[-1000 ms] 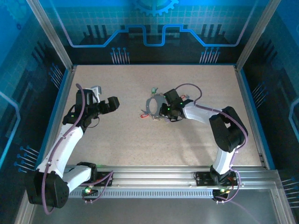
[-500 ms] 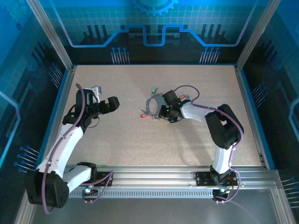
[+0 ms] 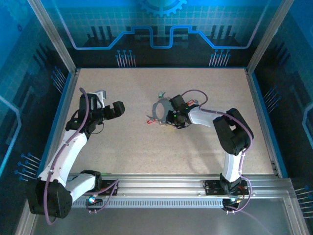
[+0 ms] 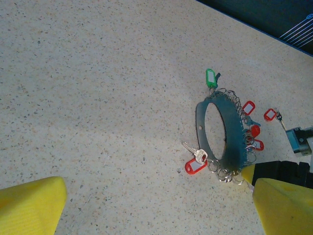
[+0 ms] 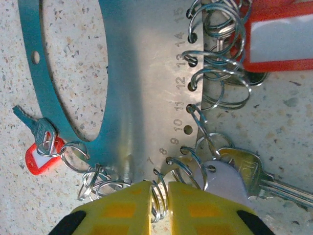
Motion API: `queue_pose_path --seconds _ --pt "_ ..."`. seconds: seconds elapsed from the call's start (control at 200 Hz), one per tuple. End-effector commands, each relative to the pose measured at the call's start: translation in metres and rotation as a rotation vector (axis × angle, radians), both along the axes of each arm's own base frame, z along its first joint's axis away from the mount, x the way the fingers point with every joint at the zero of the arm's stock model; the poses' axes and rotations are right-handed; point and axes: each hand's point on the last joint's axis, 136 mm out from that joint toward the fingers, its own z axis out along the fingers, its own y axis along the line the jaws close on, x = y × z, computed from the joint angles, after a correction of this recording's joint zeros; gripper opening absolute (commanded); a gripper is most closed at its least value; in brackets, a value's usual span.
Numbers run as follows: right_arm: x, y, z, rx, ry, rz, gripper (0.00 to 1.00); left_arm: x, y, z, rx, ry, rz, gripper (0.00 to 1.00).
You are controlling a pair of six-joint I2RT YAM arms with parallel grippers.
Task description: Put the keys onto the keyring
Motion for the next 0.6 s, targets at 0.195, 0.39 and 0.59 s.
queue_pose_path --seconds 0.195,0.39,0.59 --pt "-0.002 0.006 0.000 -0.001 -0.008 0.033 0.14 -0.001 -0.003 -0.003 -0.010 0.007 -0.013 0.99" --pt "-0.001 0.006 0.003 0.004 -0.019 0.031 0.18 -0.001 -0.004 -0.003 -0.011 0.007 -0.014 0.99" --pt "-0.001 0.005 0.007 0.016 -0.050 0.027 0.23 -0.001 -0.004 -0.004 -0.012 0.012 -0.014 0.99"
